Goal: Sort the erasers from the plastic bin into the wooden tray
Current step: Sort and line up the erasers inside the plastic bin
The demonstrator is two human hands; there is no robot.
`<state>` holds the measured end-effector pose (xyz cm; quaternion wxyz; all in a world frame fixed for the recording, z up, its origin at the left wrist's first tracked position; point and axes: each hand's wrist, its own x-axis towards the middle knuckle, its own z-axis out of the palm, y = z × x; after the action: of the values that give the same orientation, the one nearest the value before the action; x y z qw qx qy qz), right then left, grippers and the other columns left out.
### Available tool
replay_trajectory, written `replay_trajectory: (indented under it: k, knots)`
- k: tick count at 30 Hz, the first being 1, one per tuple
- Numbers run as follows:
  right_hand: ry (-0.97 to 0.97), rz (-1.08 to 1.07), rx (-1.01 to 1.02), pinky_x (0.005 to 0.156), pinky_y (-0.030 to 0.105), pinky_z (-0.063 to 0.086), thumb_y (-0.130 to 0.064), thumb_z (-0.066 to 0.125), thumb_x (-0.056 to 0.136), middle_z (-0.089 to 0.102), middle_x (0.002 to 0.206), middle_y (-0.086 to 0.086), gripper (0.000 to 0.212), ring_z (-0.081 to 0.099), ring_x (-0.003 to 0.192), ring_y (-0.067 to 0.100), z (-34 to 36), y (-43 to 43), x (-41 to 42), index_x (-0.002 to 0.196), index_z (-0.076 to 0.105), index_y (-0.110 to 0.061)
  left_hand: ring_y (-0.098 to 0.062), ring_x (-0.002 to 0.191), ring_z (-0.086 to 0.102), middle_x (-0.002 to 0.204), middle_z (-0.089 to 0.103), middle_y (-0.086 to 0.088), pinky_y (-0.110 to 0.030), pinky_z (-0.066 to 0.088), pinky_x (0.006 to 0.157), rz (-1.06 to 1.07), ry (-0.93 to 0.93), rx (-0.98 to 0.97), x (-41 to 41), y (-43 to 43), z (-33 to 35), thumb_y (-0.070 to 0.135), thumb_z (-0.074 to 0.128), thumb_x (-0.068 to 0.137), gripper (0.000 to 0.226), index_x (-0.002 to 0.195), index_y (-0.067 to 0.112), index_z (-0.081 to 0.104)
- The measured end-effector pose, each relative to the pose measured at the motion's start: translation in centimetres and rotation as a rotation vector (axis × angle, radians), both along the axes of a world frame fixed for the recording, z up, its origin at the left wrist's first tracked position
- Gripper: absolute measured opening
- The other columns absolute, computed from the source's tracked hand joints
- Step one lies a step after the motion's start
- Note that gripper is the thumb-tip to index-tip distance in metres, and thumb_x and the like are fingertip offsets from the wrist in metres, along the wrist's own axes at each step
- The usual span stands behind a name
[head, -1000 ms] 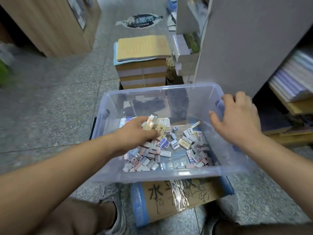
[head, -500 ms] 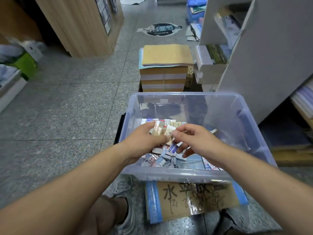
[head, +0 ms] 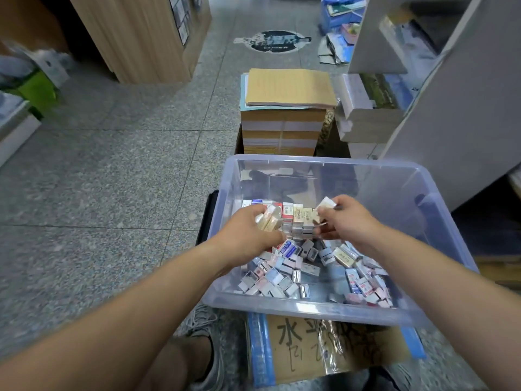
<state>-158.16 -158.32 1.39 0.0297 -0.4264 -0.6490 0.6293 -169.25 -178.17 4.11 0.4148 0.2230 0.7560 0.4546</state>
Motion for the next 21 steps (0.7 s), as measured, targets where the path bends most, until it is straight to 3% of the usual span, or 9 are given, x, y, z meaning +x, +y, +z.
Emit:
replay_trajectory:
  k: [3,6,8,11,16,21]
  knots:
    - [-0.155,0.02,0.105,0.063,0.037,0.058,0.003,0.06,0.097,0.069,0.095,0.023,0.014,0.065,0.065,0.025,-1.6,2.5,-1.3,0.105,0.056,-0.007,-0.012,0.065,0.065,0.088,0.076,-0.002,-0.027,0.051,0.059,0.016,0.017,-0.01,0.1,0.7,-0.3,0.016,0.079,0.085,0.035,0.117,0.018,0.065]
    - [-0.193,-0.005,0.088,0.067,0.035,0.055,0.002,0.065,0.095,0.066,0.086,0.015,0.013,0.062,0.065,0.022,-2.9,3.5,-2.6,0.089,0.061,-0.009,-0.022,0.07,0.07,0.093,0.078,-0.002,-0.039,0.057,0.065,0.011,0.021,-0.027,0.1,1.1,-0.7,0.019,0.079,0.084,0.045,0.126,0.02,0.062]
    - [-0.203,-0.037,0.072,0.075,0.039,0.058,0.001,0.071,0.091,0.066,0.082,0.014,0.015,0.065,0.066,0.023,-4.0,3.8,-3.2,0.085,0.061,-0.008,-0.029,0.078,0.074,0.094,0.078,0.001,-0.046,0.061,0.073,0.013,0.044,-0.055,-0.1,1.4,-0.9,0.023,0.08,0.084,0.053,0.131,0.021,0.056]
    - [-0.254,-0.048,0.107,0.084,0.048,0.061,-0.005,0.081,0.084,0.07,0.076,0.016,0.021,0.075,0.077,0.032,-5.3,3.6,-4.0,0.091,0.062,-0.001,-0.023,0.077,0.074,0.09,0.078,0.003,-0.044,0.061,0.076,0.01,0.037,-0.065,-0.5,1.7,-1.1,0.021,0.079,0.086,0.05,0.131,0.022,0.057]
    - [-0.232,-0.056,0.127,0.069,0.043,0.064,-0.001,0.079,0.085,0.072,0.073,0.019,0.015,0.07,0.059,0.026,-6.4,3.0,-4.7,0.086,0.064,0.0,-0.028,0.082,0.075,0.09,0.078,-0.001,-0.05,0.06,0.08,0.036,0.036,-0.08,-1.3,2.2,-1.5,0.022,0.08,0.082,0.048,0.127,0.02,0.061]
    - [-0.234,0.044,0.208,0.062,0.037,0.061,-0.008,0.074,0.091,0.074,0.082,0.019,0.007,0.068,0.064,0.024,-5.6,3.1,-3.9,0.087,0.071,-0.002,-0.026,0.083,0.076,0.094,0.078,-0.001,-0.05,0.062,0.083,0.047,0.04,-0.083,-1.5,2.6,-1.7,0.021,0.08,0.08,0.057,0.133,0.018,0.058]
